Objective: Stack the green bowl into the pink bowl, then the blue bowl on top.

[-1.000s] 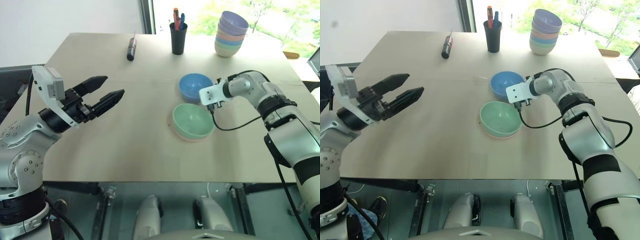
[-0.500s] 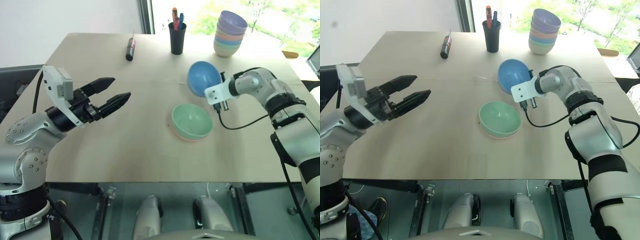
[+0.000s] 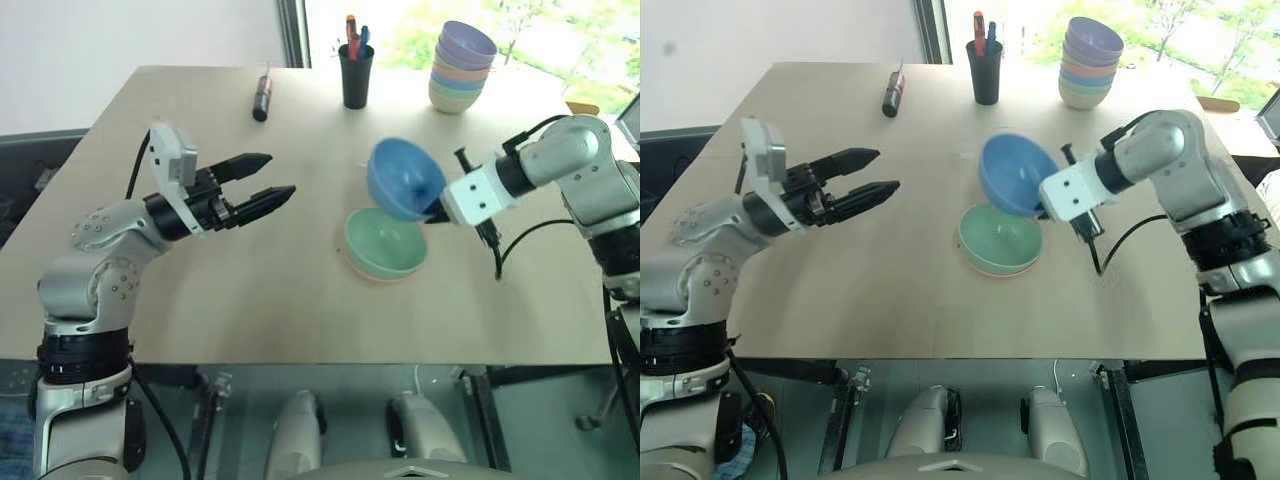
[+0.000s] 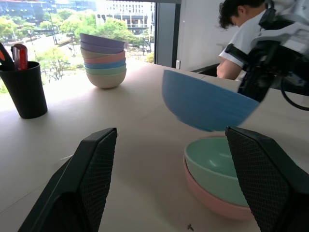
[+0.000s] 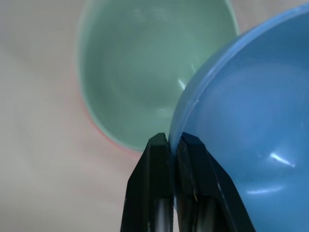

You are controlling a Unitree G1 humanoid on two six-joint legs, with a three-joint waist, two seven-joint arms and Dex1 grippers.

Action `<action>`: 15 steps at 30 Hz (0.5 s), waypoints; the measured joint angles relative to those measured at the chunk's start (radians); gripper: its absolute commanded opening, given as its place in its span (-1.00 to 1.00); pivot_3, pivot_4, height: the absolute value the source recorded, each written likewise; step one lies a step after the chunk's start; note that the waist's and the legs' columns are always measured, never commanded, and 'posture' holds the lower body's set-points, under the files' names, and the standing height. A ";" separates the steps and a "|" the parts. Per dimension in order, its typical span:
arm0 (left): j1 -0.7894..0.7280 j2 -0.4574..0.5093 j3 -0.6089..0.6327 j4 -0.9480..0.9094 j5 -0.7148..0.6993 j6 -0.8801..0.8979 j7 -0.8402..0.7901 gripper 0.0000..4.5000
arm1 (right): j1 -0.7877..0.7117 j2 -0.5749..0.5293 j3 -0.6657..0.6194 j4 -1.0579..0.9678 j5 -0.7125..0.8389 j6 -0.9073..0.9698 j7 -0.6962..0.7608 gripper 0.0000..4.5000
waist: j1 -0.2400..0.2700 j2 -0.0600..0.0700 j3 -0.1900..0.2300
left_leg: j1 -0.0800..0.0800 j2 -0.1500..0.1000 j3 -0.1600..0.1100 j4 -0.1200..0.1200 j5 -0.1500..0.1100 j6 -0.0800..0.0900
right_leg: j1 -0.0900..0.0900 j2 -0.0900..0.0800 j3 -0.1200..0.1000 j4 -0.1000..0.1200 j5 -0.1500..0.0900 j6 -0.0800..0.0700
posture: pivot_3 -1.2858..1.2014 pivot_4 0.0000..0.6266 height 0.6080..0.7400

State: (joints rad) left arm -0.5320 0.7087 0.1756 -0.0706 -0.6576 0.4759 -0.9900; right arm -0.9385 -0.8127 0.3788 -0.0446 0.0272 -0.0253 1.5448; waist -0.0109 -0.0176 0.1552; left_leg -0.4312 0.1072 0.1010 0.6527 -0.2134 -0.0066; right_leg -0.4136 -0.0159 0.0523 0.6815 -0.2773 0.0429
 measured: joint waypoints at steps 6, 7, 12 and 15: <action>-0.057 -0.020 -0.035 0.080 0.037 -0.035 -0.056 0.69 | 0.023 -0.023 -0.007 -0.180 0.061 0.189 -0.003 -0.25 | 0.000 0.000 0.000 | 0.000 0.000 0.000 0.001 0.000 0.001 | 0.000 0.000 0.000 0.000 0.000 0.000 | 0.03 -0.52 1.00; -0.059 -0.025 -0.039 0.088 0.043 -0.038 -0.062 0.69 | 0.031 -0.034 -0.009 -0.193 0.066 0.209 -0.004 -0.10 | 0.001 0.000 0.000 | 0.000 0.000 0.000 0.001 0.000 0.001 | 0.000 0.000 0.000 0.000 0.000 0.000 | 0.03 -0.52 1.00; -0.070 -0.049 -0.063 0.104 0.060 -0.047 -0.079 0.69 | 0.058 -0.072 -0.045 -0.220 0.062 0.246 -0.046 0.47 | 0.002 0.000 0.000 | -0.001 0.000 0.000 0.001 -0.001 0.001 | 0.000 0.000 0.000 0.000 0.000 0.000 | 0.03 -0.52 1.00; -0.065 -0.049 -0.070 0.099 0.079 -0.058 -0.077 0.69 | 0.106 -0.115 -0.097 -0.239 0.084 0.291 -0.063 0.47 | 0.004 0.000 0.000 | -0.001 0.000 -0.001 0.001 -0.001 0.001 | 0.000 0.000 0.000 -0.001 0.000 0.000 | 0.03 -0.52 1.00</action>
State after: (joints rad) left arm -0.5966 0.6593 0.1060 0.0284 -0.5785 0.4182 -1.0674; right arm -0.8330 -0.9278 0.2821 -0.2835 0.1112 0.2655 1.4817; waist -0.0074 -0.0180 0.1552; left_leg -0.4321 0.1069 0.1005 0.6533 -0.2140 -0.0056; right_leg -0.4134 -0.0160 0.0523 0.6803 -0.2774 0.0430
